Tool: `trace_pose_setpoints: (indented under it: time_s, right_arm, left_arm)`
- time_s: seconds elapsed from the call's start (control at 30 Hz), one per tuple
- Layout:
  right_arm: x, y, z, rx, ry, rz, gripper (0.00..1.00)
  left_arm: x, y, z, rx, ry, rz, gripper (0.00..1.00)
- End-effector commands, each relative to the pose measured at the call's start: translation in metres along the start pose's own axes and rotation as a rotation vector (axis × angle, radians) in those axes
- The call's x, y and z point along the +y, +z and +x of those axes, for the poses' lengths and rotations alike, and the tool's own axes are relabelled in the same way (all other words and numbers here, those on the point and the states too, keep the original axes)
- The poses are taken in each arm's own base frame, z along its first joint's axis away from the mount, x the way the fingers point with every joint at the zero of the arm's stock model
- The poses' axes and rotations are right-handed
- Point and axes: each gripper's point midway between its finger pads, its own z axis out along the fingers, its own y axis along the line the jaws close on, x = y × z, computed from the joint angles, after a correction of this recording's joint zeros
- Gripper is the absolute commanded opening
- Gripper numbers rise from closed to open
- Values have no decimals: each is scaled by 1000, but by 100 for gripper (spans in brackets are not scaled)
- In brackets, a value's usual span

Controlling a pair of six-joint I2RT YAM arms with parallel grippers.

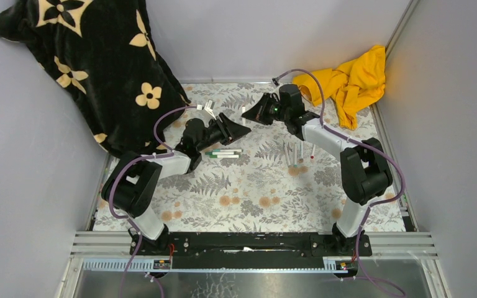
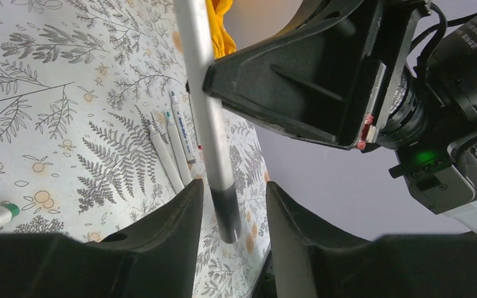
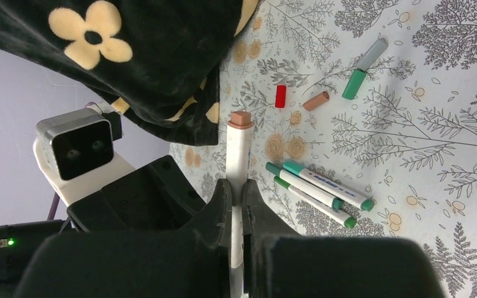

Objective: Open the pen caps

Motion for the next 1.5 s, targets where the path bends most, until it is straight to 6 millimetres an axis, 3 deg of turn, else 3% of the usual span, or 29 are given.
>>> trace_pose_setpoints:
  time_s: [0.0,0.23,0.6,0.77,0.97,1.13,1.37,1.47]
  right_arm:
    - [29,-15,-14,-44,-38,-87,0]
    - [28,-15,-13,-45,-34,-88,0]
    - [29,-21,-7,-34,-45,-96,0]
    - [29,-24,1,-18,-56,-125,28]
    - [26,-24,7,3,-60,-128,35]
    - [27,-26,5,-4,-65,-125,32]
    - [25,-25,0,-20,-75,-95,0]
    - [21,-26,-1,-28,-88,-73,0]
  left_arm:
    - [-26,7,-8,-18,52,95,46]
    - [-29,6,-5,-8,53,110,24]
    - [-31,7,0,19,73,134,0]
    - [-33,8,2,46,84,147,0]
    - [-39,12,4,83,89,171,0]
    - [-37,13,6,99,85,169,0]
    - [-30,14,11,113,75,140,0]
    - [-29,13,10,105,71,131,0]
